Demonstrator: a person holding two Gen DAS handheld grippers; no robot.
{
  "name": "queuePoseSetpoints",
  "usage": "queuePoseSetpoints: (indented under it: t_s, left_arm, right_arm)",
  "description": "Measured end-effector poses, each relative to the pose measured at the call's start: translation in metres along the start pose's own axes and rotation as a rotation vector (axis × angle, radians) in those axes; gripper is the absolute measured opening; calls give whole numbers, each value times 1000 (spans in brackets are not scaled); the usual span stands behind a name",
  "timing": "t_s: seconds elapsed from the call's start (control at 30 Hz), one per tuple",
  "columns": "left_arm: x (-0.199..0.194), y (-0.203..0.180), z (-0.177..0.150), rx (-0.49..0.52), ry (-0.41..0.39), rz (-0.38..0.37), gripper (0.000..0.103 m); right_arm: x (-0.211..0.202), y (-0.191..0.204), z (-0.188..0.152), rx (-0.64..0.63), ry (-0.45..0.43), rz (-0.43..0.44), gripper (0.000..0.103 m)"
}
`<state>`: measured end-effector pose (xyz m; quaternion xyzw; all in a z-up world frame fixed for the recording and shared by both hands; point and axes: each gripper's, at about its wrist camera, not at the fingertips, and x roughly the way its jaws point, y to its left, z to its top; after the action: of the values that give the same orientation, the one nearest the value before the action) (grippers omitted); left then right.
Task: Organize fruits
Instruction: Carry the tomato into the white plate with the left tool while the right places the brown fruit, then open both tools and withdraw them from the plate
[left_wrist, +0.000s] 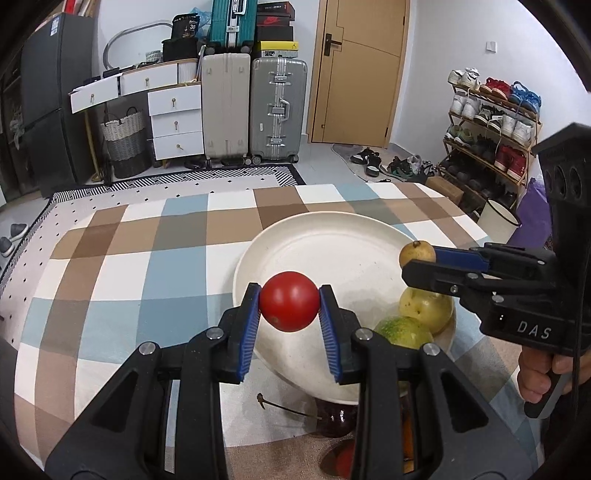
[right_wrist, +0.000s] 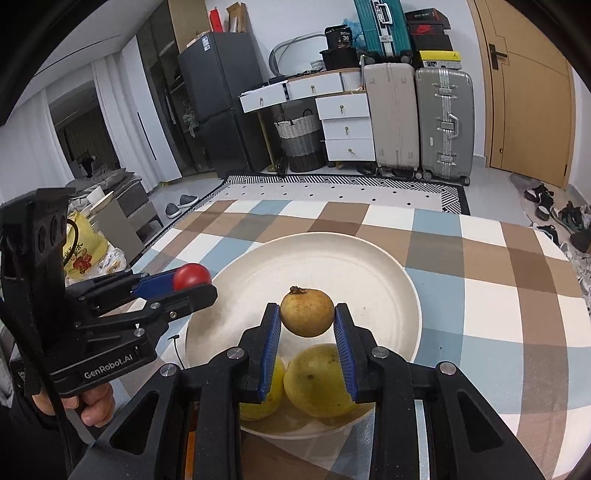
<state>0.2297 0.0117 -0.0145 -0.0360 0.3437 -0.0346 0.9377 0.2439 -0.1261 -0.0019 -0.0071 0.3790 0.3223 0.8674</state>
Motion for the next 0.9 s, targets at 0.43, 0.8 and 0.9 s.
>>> queuePoseSetpoints:
  t_s: [0.43, 0.8, 0.9]
  left_arm:
    - [11, -5, -4, 13, 17, -9, 28]
    - [-5, 5, -1, -21, 7, -18, 60]
    - [-19, 7, 0, -33, -26, 9, 88]
  right_arm:
    - [5, 2, -2, 20, -1, 11, 30]
    - [-12, 2, 4, 9, -27, -37, 65]
    - [-21, 1, 6, 17, -43, -54, 93]
